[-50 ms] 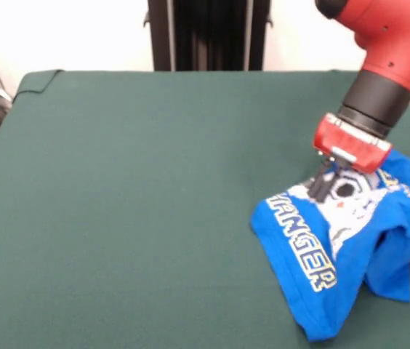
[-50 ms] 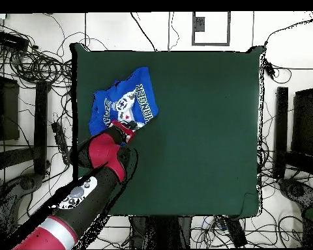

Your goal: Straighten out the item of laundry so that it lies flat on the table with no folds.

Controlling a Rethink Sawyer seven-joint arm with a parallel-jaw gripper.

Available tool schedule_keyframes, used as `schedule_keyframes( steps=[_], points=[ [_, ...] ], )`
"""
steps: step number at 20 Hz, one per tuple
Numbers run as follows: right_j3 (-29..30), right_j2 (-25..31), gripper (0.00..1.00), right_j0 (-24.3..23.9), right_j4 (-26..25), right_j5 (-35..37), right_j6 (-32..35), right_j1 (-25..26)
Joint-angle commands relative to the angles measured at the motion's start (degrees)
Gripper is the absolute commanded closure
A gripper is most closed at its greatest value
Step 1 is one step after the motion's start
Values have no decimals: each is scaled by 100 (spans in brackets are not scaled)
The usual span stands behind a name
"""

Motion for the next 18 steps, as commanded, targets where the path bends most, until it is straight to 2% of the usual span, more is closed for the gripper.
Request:
schedule_keyframes(
  steps=[1, 6, 14, 18],
  points=[
    [177, -539, 100, 267, 45, 1321, 1135, 1053],
    [295, -665, 100, 254, 13, 826, 1134, 1182],
    [323, -570, 100, 8, -46, 81, 980, 1218],
    [346, -808, 100, 38, 16, -324, 1045, 1445]
  ],
)
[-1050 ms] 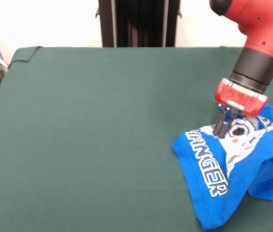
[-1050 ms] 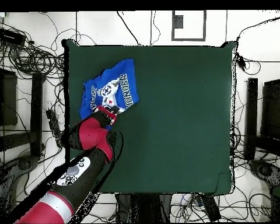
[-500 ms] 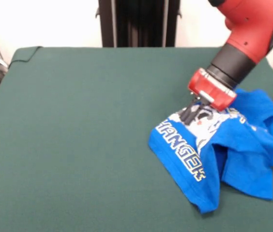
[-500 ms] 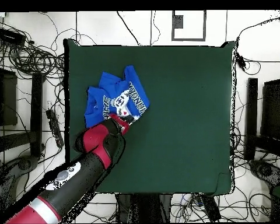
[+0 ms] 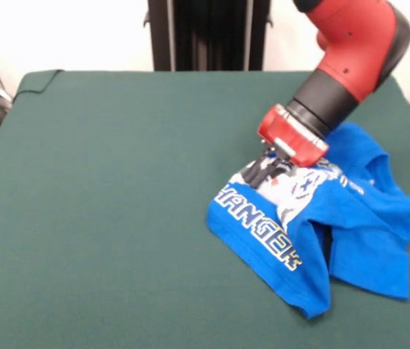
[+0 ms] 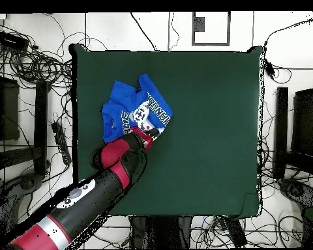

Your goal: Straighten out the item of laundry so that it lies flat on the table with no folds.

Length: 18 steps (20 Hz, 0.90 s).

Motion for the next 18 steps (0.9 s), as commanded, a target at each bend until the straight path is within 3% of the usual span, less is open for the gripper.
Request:
schedule_keyframes(
  steps=[1, 7, 18],
  points=[
    [362, 60, 100, -45, 40, -456, 1068, 609],
    [593, -452, 100, 134, 154, -914, 1092, 960],
    [546, -866, 100, -446, 252, -2483, 802, 1244]
  ],
)
